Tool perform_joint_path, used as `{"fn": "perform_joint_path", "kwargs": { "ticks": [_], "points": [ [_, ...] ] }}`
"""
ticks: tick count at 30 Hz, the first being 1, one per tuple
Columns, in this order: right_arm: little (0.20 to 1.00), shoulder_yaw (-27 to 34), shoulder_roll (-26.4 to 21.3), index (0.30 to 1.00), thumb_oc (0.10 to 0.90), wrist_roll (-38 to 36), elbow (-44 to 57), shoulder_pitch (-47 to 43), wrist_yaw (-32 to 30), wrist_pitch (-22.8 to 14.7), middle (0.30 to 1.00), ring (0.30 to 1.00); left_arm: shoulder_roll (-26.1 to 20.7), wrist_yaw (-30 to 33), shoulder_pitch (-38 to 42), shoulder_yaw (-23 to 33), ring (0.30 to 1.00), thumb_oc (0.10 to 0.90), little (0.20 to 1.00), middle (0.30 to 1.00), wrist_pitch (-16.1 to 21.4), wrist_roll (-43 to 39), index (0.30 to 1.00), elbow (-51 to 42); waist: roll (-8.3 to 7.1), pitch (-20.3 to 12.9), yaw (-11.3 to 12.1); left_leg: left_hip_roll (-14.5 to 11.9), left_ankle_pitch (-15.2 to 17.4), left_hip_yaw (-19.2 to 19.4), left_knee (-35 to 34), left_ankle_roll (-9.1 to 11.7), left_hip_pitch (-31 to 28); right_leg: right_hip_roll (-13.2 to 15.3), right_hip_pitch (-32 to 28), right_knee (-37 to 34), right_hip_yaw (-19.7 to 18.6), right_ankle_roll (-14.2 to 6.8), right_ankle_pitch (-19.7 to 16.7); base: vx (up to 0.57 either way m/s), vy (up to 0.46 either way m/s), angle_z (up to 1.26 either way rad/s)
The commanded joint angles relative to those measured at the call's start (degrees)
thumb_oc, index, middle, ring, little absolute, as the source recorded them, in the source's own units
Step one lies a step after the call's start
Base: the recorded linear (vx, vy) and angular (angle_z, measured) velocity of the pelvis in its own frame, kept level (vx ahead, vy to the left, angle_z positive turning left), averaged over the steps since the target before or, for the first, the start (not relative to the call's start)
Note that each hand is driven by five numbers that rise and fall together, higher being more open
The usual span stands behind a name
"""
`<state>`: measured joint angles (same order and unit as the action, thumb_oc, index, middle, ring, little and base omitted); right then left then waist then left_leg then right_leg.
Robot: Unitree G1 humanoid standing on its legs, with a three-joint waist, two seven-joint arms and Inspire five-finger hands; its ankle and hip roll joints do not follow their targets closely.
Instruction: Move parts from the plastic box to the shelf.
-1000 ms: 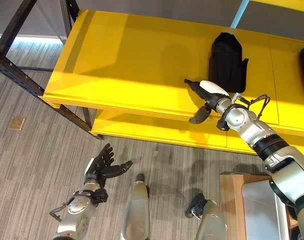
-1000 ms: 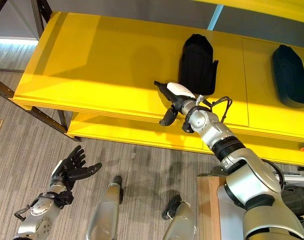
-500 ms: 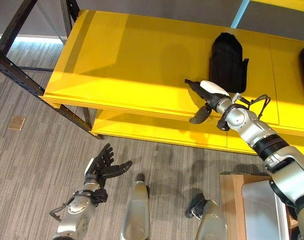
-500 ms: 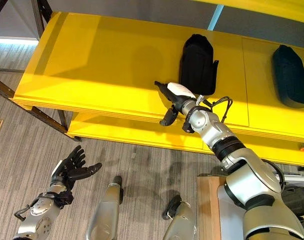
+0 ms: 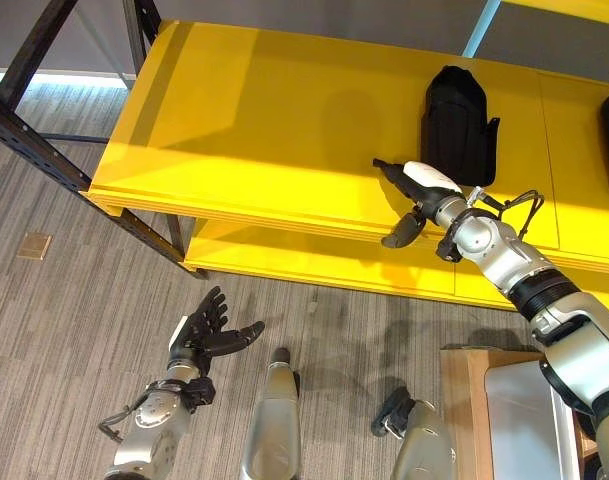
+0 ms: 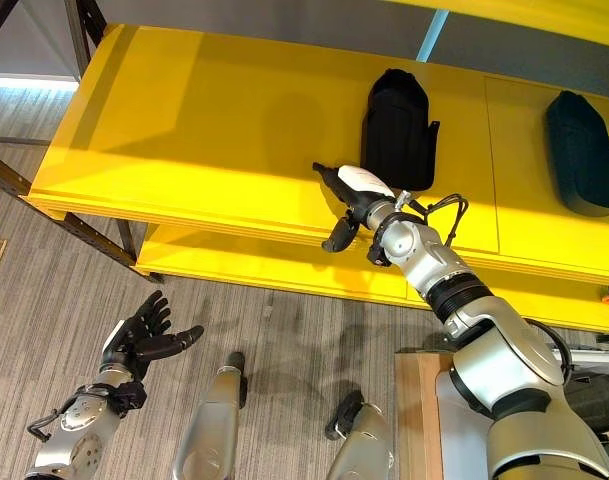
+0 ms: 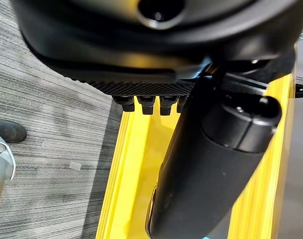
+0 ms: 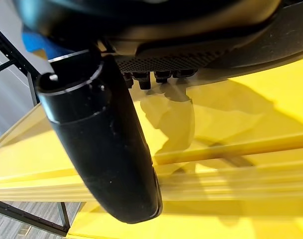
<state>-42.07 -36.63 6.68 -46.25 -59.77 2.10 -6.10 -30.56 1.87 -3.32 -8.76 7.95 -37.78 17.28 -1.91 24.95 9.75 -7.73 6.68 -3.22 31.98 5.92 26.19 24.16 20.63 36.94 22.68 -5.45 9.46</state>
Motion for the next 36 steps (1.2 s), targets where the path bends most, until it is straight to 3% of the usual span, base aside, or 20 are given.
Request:
{"fn": "perform_joint_path", "kwargs": {
  "ticks": [1, 11, 23, 36],
  "points": [
    [1.000, 6.2, -10.1, 1.000, 0.900, 0.8, -8.0, -7.9, -7.6, 3.6, 1.000, 1.000, -2.9, -0.4, 0.3, 1.8, 1.000, 0.900, 1.000, 1.000, 6.0, 1.0, 1.000, -5.1, 0.20, -2.6, 0.1, -0.7, 1.2, -2.6, -2.6, -1.8, -2.1, -0.5, -1.2, 2.6, -3.5, -2.5, -3.3, 0.00, 0.000, 0.00],
    [1.000, 6.3, -10.0, 1.000, 0.900, 0.8, -6.6, -7.7, -7.6, 3.6, 1.000, 1.000, -2.8, -0.3, 0.3, 2.0, 1.000, 0.900, 1.000, 1.000, 6.0, 0.8, 1.000, -5.0, 0.31, -2.5, 0.1, -0.8, 1.2, -2.5, -2.5, -1.8, -2.1, -0.6, -1.1, 2.7, -3.5, -2.5, -3.3, 0.00, 0.000, 0.00],
    [1.000, 11.0, -10.9, 1.000, 0.900, -4.0, 13.7, -5.8, -8.3, 0.8, 1.000, 1.000, -2.4, 0.7, 0.0, 3.7, 1.000, 0.900, 1.000, 1.000, 6.2, 0.8, 1.000, -4.9, -0.03, -2.5, -0.5, -0.7, 1.7, -1.9, -1.6, -1.9, -1.7, -0.5, -0.5, 3.3, -4.0, -2.5, -3.2, 0.00, 0.000, -0.01],
    [1.000, 14.3, -12.1, 1.000, 0.900, -6.8, 27.4, -3.8, -8.8, -2.8, 1.000, 1.000, -1.9, 0.7, -0.5, 4.1, 1.000, 0.900, 1.000, 1.000, 6.2, 1.3, 1.000, -6.0, -0.68, -2.7, -1.2, -0.7, 2.0, -2.0, -1.4, -2.0, -1.5, -0.5, -0.3, 3.3, -4.2, -2.5, -3.2, 0.00, 0.000, -0.01]
  ]
}}
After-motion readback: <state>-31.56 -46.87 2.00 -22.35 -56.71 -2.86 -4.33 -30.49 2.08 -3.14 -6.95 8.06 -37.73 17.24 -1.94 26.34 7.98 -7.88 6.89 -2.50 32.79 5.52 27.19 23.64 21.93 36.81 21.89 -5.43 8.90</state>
